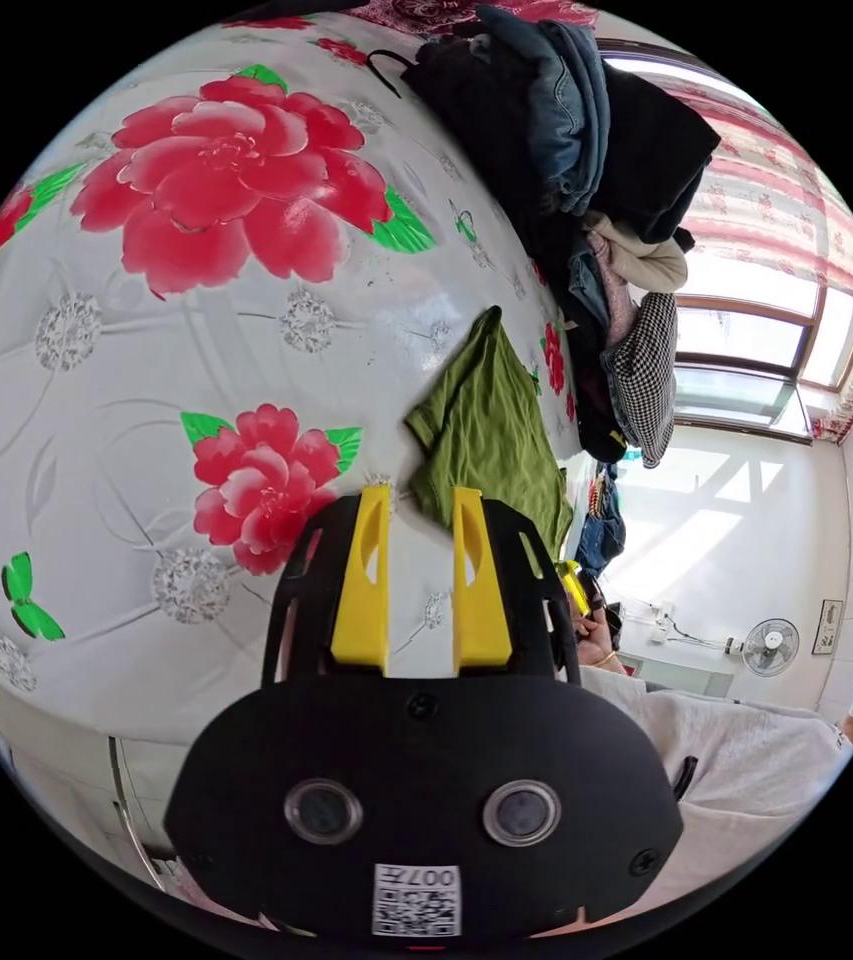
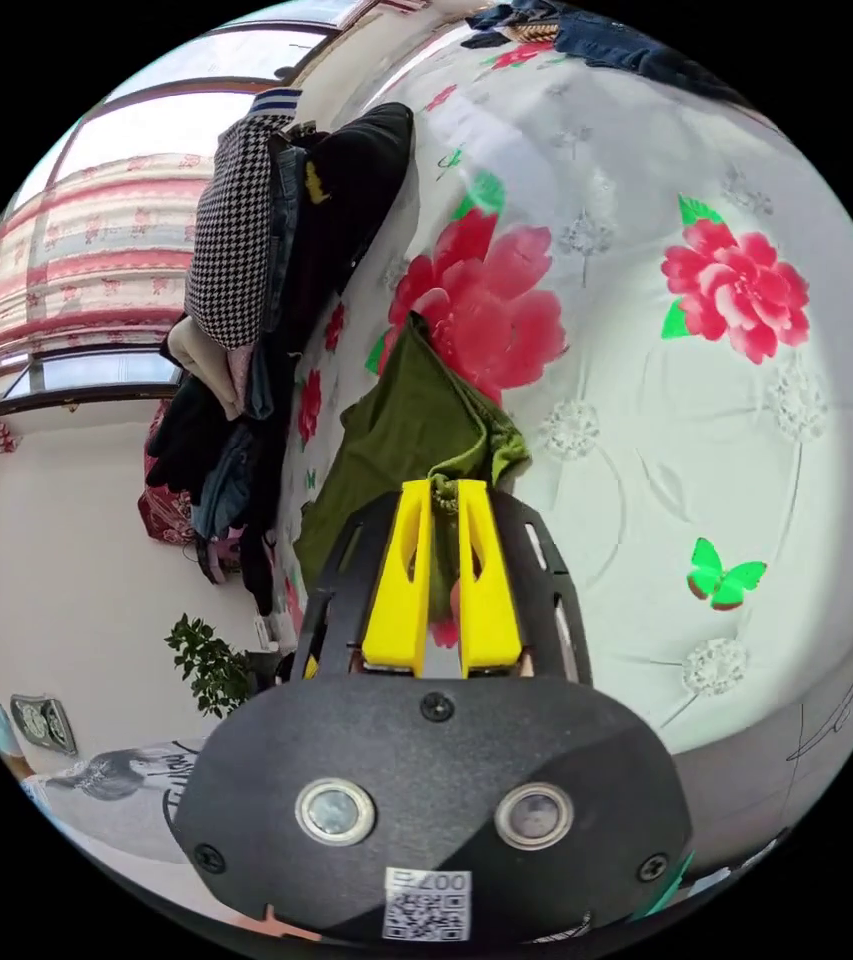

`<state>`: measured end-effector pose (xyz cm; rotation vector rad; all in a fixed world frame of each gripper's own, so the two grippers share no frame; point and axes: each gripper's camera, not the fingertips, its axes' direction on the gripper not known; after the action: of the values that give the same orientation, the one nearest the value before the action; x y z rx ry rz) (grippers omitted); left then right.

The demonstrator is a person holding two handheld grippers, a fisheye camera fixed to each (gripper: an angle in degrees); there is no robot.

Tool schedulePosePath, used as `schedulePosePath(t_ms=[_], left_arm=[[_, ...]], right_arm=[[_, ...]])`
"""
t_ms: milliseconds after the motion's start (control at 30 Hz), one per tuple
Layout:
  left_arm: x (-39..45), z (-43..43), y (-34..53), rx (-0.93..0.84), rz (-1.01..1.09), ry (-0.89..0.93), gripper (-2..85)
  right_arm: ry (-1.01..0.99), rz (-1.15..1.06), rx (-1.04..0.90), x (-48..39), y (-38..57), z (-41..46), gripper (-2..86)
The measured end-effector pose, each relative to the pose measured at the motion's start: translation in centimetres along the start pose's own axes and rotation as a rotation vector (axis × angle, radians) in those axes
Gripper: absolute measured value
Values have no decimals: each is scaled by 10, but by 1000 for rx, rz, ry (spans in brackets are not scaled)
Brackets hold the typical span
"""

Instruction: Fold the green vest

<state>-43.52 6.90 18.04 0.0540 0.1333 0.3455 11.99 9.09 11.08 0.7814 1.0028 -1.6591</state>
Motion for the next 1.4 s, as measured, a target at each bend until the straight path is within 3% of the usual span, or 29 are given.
schedulePosePath(t_ms=[100, 200, 267, 433, 533, 600, 867, 1067, 1200, 1267, 1400], left_arm=[[-1, 0, -2, -4, 13, 6, 93], [-4, -2, 0, 5, 23, 15, 92], [-10, -6, 3, 23, 10, 41, 91], [-24, -14, 9, 55, -14, 80, 89], [-34, -17, 11, 59, -34, 97, 89], [-39, -19, 12, 60, -39, 106, 88], [-45, -14, -3, 21, -7, 148, 94], [-37, 1, -22, -33, 23, 152, 99], [-35, 7, -31, -66, 21, 130, 32], [-37, 11, -36, -97, -9, 56, 0], [-38, 12, -40, -108, 12, 60, -7]], right_arm=[[-10, -159, -5, -66, -25, 11, 11], [-40, -485, -91, -174, -25, 38, 8], [-67, -783, -221, -265, 8, 75, 10], [-118, -1126, -565, -357, 116, 175, 26], [-21, -1132, -845, -351, 158, 238, 37], [8, -1123, -928, -342, 167, 251, 39], [120, -874, -666, -307, 93, 220, 36], [273, -983, -598, -338, 76, 248, 34], [370, -1015, -628, -352, 77, 283, 16], [431, -932, -498, -354, 55, 283, 6], [144, -656, -415, -335, -5, 246, 9]])
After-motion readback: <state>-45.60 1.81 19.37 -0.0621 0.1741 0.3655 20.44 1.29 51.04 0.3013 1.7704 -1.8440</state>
